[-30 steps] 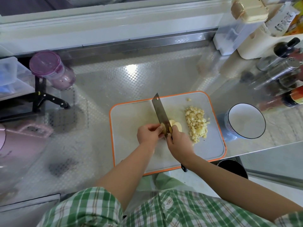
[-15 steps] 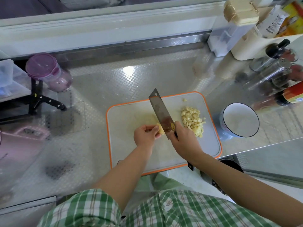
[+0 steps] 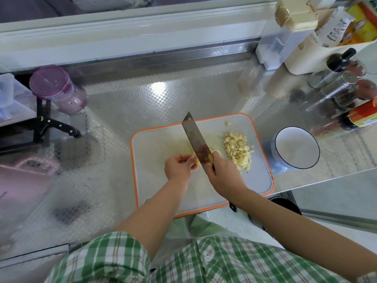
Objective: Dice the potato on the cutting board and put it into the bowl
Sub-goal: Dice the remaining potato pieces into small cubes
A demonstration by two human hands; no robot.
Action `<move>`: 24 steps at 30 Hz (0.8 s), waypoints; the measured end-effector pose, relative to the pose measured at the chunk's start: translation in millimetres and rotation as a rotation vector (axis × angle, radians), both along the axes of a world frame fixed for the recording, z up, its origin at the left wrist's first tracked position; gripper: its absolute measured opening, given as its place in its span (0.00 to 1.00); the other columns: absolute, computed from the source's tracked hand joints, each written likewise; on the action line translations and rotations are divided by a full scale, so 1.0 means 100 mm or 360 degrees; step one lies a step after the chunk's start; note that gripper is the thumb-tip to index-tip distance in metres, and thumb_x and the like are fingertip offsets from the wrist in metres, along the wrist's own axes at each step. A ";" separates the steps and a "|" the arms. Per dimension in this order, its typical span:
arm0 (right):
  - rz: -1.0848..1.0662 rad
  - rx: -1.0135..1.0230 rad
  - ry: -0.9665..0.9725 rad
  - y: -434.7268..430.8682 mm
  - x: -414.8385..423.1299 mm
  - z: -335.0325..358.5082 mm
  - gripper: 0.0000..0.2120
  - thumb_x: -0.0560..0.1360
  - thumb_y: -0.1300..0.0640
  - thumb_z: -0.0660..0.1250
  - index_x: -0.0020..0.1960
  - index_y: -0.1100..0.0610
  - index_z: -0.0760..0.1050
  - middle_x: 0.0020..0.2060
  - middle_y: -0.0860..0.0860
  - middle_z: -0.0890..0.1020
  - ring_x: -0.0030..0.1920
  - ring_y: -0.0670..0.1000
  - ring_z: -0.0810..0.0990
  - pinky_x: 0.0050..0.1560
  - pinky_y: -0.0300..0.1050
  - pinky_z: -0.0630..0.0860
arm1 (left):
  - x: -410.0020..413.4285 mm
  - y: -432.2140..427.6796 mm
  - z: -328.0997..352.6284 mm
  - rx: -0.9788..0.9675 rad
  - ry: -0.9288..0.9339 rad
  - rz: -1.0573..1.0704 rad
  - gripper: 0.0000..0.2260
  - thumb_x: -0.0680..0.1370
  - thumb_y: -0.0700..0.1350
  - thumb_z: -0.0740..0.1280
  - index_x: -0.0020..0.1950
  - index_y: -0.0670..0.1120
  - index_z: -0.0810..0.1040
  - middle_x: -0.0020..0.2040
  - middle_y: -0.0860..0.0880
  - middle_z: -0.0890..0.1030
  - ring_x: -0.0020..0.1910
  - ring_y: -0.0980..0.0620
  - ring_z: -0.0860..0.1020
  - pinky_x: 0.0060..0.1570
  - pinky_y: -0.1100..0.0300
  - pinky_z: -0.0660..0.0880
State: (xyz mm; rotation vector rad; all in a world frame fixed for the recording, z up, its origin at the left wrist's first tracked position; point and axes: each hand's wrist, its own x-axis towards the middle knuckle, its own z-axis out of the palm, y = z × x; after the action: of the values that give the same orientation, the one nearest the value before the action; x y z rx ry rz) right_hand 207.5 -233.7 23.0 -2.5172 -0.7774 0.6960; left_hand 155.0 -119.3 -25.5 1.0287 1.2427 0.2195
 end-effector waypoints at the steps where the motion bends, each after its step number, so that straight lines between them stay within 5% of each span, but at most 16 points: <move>1: 0.0004 -0.0008 -0.0008 0.01 0.00 -0.01 0.08 0.81 0.54 0.57 0.47 0.58 0.64 0.30 0.56 0.75 0.30 0.57 0.73 0.27 0.45 0.61 | 0.00 0.00 0.00 0.0007 0.0006 -0.0009 0.05 0.72 0.33 0.72 0.38 0.39 0.80 0.36 0.42 0.81 0.33 0.49 0.81 0.38 0.58 0.81; 6: 0.0016 -0.0052 -0.0044 0.09 0.03 -0.02 0.07 0.80 0.57 0.56 0.54 0.60 0.67 0.33 0.56 0.76 0.31 0.56 0.72 0.26 0.45 0.59 | 0.01 -0.03 0.01 0.0048 0.0031 0.0017 0.04 0.72 0.33 0.73 0.38 0.39 0.81 0.38 0.41 0.82 0.35 0.48 0.82 0.40 0.56 0.82; 24: 0.0027 -0.0174 0.0004 0.26 -0.04 -0.15 0.05 0.81 0.57 0.54 0.48 0.57 0.60 0.32 0.52 0.70 0.35 0.58 0.72 0.33 0.49 0.65 | 0.00 0.00 0.00 0.0059 0.0008 -0.0018 0.03 0.71 0.34 0.74 0.43 0.39 0.83 0.40 0.41 0.84 0.37 0.45 0.83 0.41 0.55 0.82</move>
State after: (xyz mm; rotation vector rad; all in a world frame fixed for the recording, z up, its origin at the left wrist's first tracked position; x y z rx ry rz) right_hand 203.2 -207.8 8.2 -2.6097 -0.7805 0.7671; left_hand 155.3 -119.6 -25.7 1.0687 1.2409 0.2318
